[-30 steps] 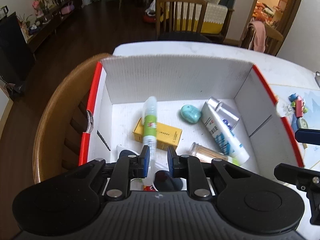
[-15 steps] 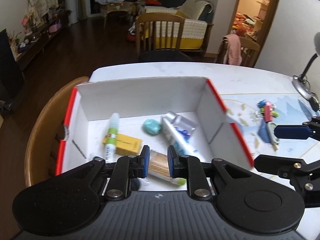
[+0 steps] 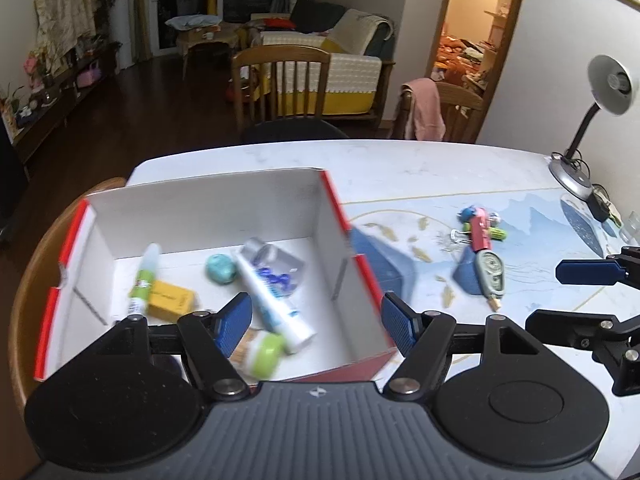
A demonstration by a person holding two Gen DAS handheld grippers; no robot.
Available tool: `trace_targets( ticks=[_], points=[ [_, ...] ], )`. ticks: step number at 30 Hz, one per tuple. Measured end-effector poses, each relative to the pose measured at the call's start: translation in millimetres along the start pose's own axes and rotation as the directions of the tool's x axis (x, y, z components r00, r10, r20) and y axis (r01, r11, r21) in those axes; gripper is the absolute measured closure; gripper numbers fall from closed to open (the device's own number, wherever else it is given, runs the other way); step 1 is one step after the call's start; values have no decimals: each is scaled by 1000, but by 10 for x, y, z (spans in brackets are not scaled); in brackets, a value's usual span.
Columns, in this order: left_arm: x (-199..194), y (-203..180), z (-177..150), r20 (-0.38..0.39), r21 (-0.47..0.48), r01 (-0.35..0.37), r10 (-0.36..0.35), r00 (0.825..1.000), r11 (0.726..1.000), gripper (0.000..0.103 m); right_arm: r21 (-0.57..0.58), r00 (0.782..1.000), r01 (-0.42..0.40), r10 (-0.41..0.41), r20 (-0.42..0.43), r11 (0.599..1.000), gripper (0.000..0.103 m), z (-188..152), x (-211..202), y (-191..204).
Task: Organize rigid objects
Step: 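Withdraw both tools from the red box back over the table, then grasp the correction tape with the left tool while the right tool grasps the pink binder clip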
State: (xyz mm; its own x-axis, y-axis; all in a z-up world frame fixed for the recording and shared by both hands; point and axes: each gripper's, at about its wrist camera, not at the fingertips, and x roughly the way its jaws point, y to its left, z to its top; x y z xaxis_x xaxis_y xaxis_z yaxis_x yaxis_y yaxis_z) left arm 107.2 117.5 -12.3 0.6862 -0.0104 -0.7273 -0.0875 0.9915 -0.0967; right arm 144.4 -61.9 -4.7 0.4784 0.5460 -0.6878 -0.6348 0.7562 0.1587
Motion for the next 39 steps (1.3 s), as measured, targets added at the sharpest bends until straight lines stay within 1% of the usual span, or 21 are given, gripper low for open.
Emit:
trace_targets(
  ticks=[6,7,9,12,15,18,23,26,30,33,39],
  points=[
    [77,-421,17,5,27,32,-33,999,999,31,38,999,39,-39,8,999,18,-108,-153,-406],
    [92,-495,27,8,32,39,-39,999,999,29,42,999,47,-48,9,998,18,-116,-175,-466],
    [115,-619,46,18,38,53,-54,998,998,20,48,998,62,-63,16,997,15,-125,-218,-585],
    [161,-815,74,34,47,71,-73,997,996,20,60,997,76,-78,27,995,12,-139,-290,-773],
    [236,-1010,97,34,58,85,-87,996,995,19,69,995,92,-95,42,993,9,-161,-364,-959],
    [337,-1206,106,31,72,97,-99,995,993,14,74,993,108,-111,48,991,5,-175,-411,-1152],
    [533,-1497,98,29,82,90,-93,995,993,13,82,990,127,-131,49,989,5,-190,-447,-1469],
    [680,-1629,78,24,66,97,-99,995,993,0,82,989,140,-144,43,987,5,-208,-427,-1674],
    [860,-1793,36,18,74,90,-92,996,993,0,81,986,160,-163,29,984,5,-232,-357,-1947],
    [974,-1896,1,28,77,83,-86,996,994,0,82,985,170,-172,10,982,5,-252,-268,-2161],
    [1266,-2131,-28,-15,95,95,-94,995,991,0,65,985,168,-165,-41,984,5,-255,16,-2499]
  ],
)
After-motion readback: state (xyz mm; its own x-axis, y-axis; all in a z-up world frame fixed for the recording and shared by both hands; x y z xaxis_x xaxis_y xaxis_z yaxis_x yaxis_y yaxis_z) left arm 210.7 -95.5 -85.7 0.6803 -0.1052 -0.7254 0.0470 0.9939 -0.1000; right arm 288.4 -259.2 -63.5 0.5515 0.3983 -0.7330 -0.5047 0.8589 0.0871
